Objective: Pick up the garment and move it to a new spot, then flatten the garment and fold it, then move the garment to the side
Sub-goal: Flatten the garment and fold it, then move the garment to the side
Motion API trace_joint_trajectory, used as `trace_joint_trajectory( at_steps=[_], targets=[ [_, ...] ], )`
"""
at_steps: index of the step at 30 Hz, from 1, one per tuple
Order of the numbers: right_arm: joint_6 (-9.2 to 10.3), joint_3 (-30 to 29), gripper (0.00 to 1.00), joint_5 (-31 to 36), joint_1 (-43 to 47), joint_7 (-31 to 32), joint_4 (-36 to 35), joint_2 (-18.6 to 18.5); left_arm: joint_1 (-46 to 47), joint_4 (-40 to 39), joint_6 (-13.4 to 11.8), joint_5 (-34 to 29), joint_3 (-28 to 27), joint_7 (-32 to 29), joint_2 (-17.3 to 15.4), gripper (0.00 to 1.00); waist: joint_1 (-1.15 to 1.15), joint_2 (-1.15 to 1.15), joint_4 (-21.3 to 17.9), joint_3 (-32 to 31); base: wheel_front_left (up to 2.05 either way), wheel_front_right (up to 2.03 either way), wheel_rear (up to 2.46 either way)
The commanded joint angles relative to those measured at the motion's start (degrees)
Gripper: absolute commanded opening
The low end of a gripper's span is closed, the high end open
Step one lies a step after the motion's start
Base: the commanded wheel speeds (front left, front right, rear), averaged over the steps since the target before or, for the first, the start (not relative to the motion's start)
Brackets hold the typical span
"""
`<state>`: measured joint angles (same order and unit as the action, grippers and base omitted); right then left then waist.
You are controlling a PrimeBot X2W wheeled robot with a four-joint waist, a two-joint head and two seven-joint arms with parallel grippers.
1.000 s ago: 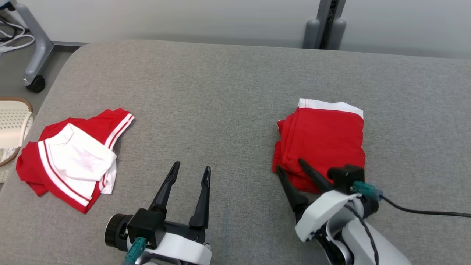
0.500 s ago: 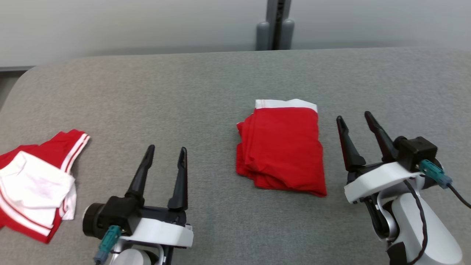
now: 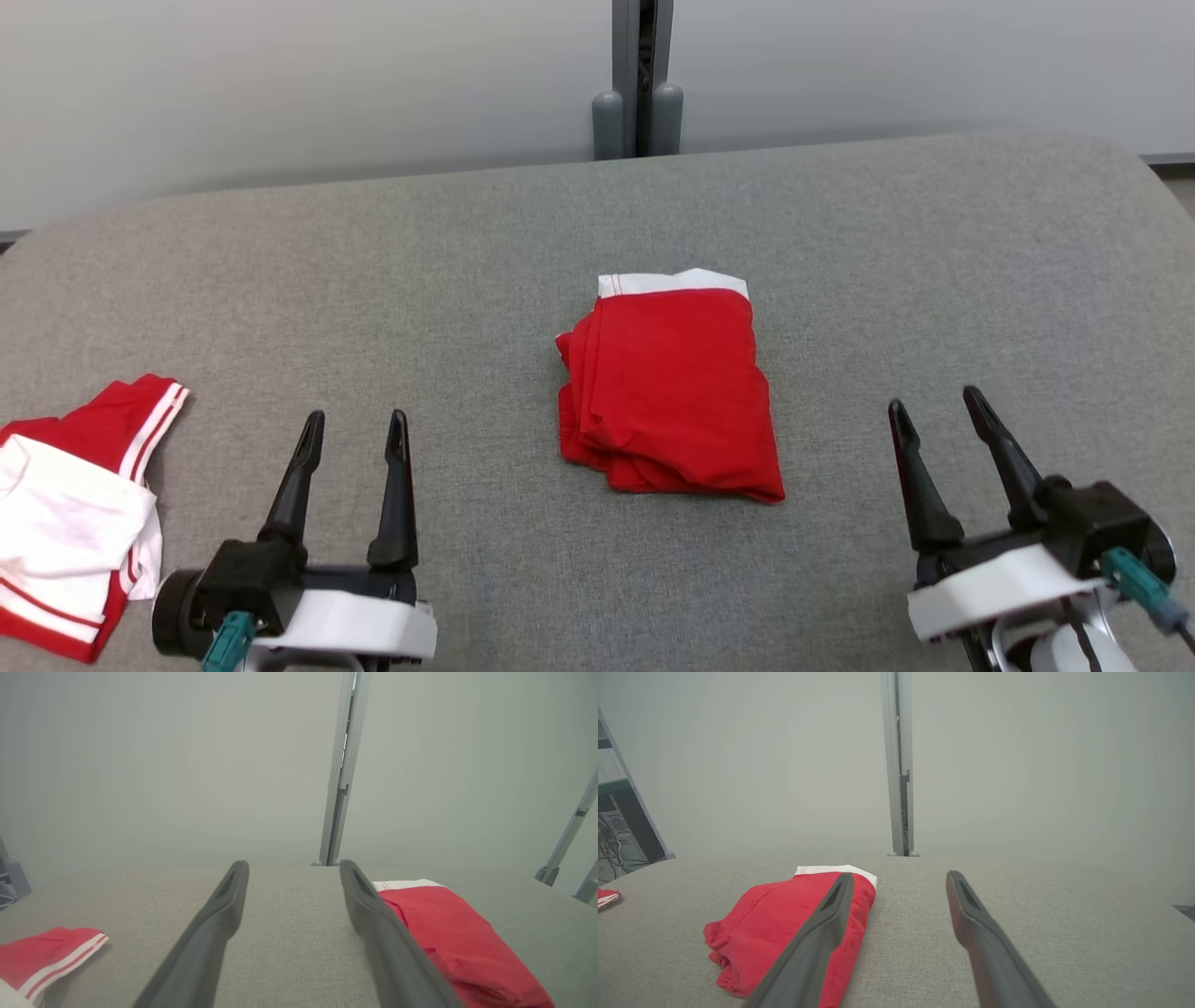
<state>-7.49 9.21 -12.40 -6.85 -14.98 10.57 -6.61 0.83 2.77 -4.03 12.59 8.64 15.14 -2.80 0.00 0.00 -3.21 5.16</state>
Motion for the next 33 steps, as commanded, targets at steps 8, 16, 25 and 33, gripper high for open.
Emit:
trace_joint_trajectory(
  at_steps=[8,16,25,33],
  targets=[
    [-0.02,-1.60,1.00,0.19,7.91,-0.31,-2.34,0.76,-5.99,-1.09,1.09,-1.56,-1.33,-0.03,-0.21,1.00,0.00,0.00,0.71,-5.38,0.00,0.00,0.00],
    [-0.02,-0.85,1.00,-0.44,10.74,-0.31,-2.01,0.73,-9.74,-0.27,2.92,-3.13,-2.28,-0.03,-0.20,1.00,0.00,0.00,1.01,-7.13,0.00,0.00,0.00],
    [-0.02,-0.11,1.00,-1.05,10.87,-0.32,-1.16,1.07,-9.72,0.26,2.94,-4.09,-1.47,-0.03,-0.20,1.00,0.00,0.00,1.24,-7.00,0.00,0.00,0.00],
    [-0.02,1.88,1.00,-3.61,9.20,-0.31,0.26,0.78,-9.16,0.24,2.44,-4.17,-0.47,-0.03,-0.21,1.00,0.00,0.00,1.43,-6.75,0.00,0.00,0.00]
  ],
)
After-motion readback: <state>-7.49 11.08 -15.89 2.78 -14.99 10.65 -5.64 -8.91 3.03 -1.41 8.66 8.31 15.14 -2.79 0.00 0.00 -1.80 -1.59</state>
